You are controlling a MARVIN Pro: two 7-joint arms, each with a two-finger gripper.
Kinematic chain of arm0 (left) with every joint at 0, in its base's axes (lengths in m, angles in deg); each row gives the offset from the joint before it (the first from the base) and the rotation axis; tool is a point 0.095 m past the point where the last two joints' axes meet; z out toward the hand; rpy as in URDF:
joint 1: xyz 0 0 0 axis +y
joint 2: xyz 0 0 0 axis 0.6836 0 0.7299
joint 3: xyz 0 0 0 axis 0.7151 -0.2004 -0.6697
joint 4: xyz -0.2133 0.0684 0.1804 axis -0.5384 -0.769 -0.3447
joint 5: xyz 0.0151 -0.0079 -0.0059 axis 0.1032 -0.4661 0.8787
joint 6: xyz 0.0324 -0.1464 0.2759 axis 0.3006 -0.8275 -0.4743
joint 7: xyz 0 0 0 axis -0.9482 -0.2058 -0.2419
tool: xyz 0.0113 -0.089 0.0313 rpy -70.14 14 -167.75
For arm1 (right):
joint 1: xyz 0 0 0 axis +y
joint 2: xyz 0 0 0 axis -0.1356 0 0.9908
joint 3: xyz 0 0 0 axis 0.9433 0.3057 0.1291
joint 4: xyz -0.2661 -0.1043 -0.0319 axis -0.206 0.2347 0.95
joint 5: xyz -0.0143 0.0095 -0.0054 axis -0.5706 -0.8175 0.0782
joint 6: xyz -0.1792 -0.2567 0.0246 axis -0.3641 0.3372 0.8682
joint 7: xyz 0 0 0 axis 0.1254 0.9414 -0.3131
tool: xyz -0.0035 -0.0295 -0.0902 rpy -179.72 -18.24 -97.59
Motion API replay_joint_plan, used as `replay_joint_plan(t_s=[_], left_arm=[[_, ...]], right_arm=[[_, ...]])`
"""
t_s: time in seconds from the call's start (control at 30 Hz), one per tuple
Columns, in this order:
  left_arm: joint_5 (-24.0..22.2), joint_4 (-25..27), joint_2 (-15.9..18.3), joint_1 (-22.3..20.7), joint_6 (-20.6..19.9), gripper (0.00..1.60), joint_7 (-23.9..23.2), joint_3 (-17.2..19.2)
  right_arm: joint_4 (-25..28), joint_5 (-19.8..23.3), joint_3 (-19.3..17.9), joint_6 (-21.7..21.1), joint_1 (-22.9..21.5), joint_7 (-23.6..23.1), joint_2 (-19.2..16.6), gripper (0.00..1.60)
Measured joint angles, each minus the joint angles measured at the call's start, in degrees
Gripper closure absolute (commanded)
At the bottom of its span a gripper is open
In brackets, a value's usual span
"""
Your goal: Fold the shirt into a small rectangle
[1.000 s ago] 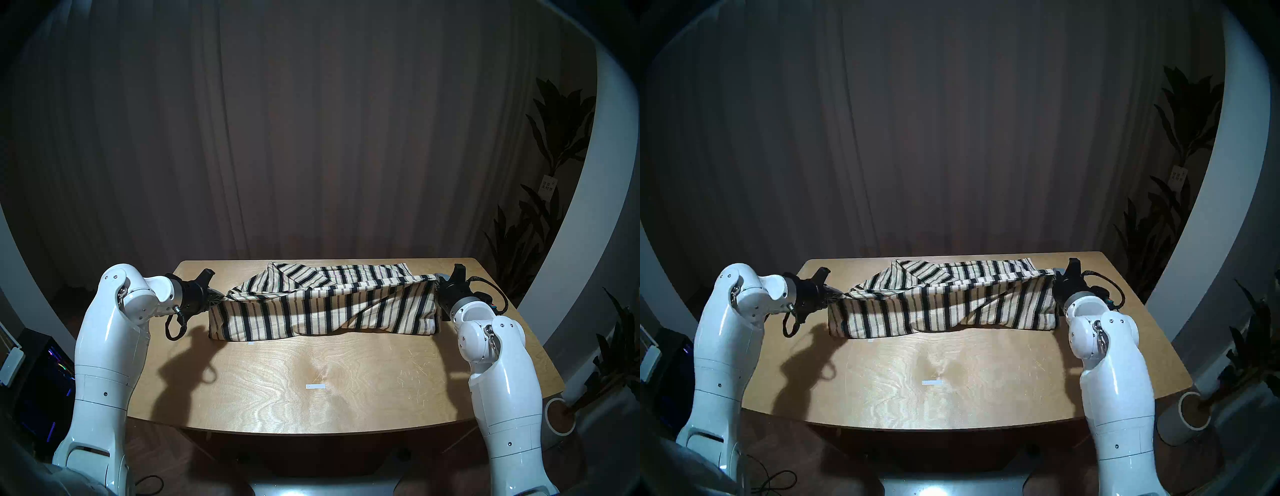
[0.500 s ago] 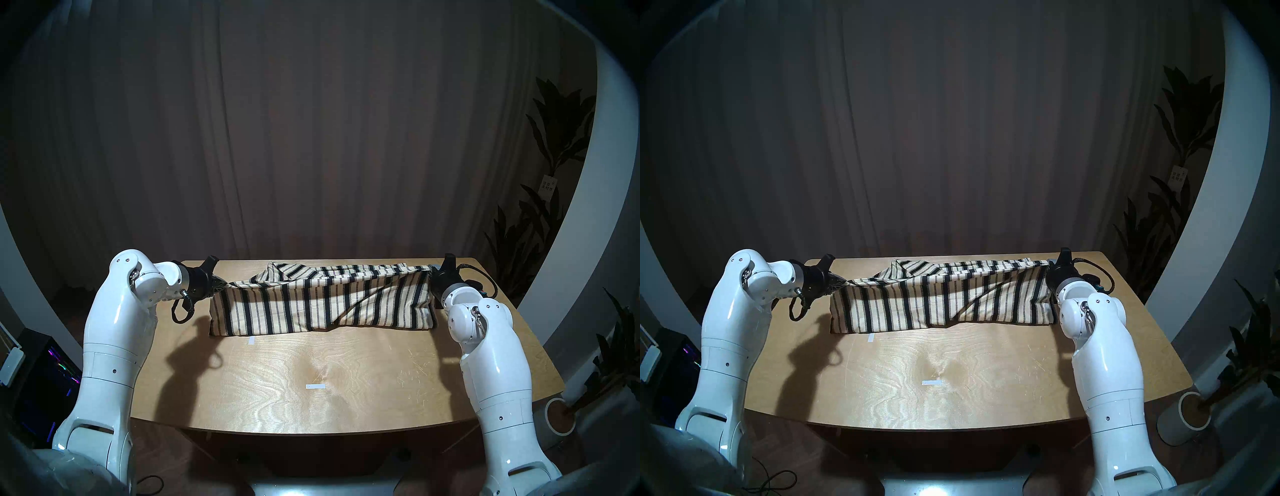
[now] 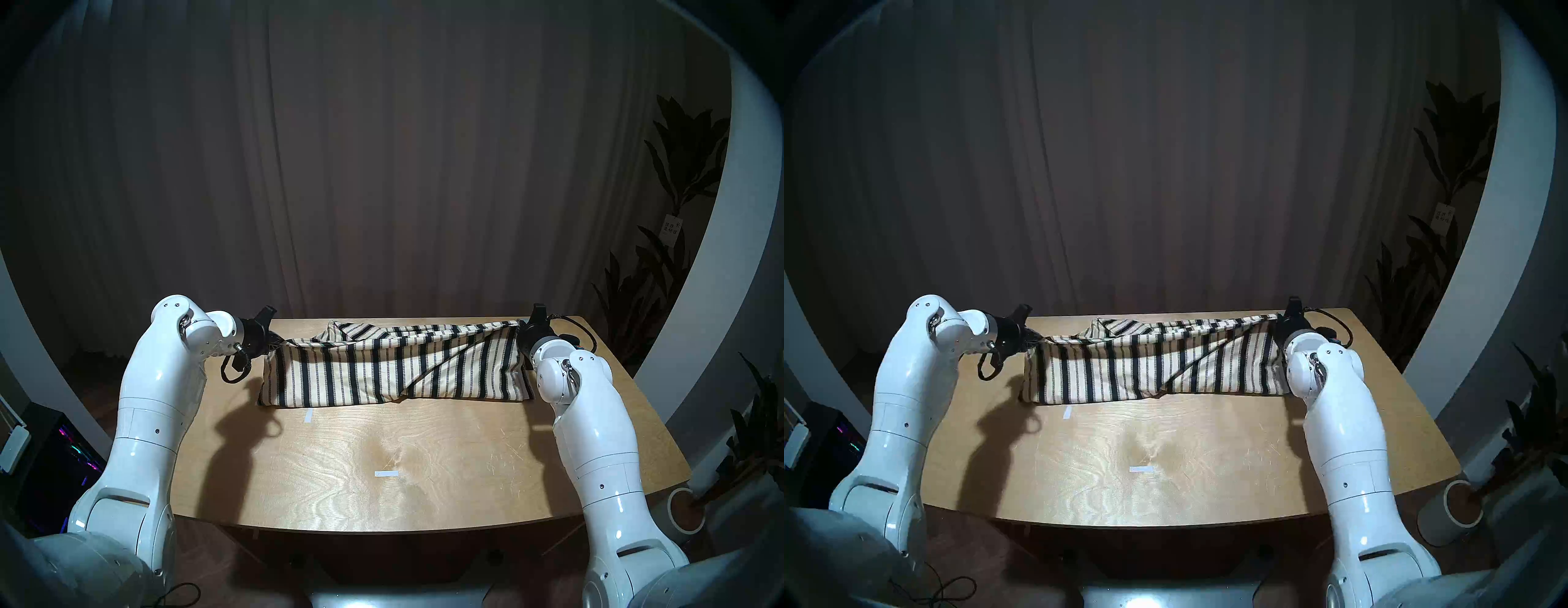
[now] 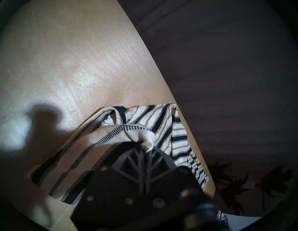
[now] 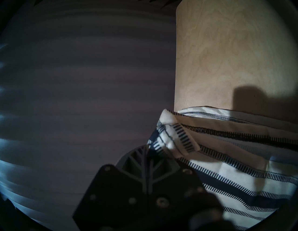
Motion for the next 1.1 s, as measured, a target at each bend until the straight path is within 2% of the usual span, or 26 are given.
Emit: replay_joint_plan(t_s=[0.67, 1.1], left_arm=[[4.11, -10.91, -2.57, -8.53, 3.48, 1.6, -1.36, -3.31], [6.46, -16.63, -4.09, -12.36, 5.36, 1.6, -2.56, -5.17]], right_arm=[[-8.55, -1.29, 2.21, 1.58, -6.2, 0.27, 0.16, 1.6], [-12.56, -2.13, 3.16, 2.29, -10.07, 0.28, 0.39, 1.6]])
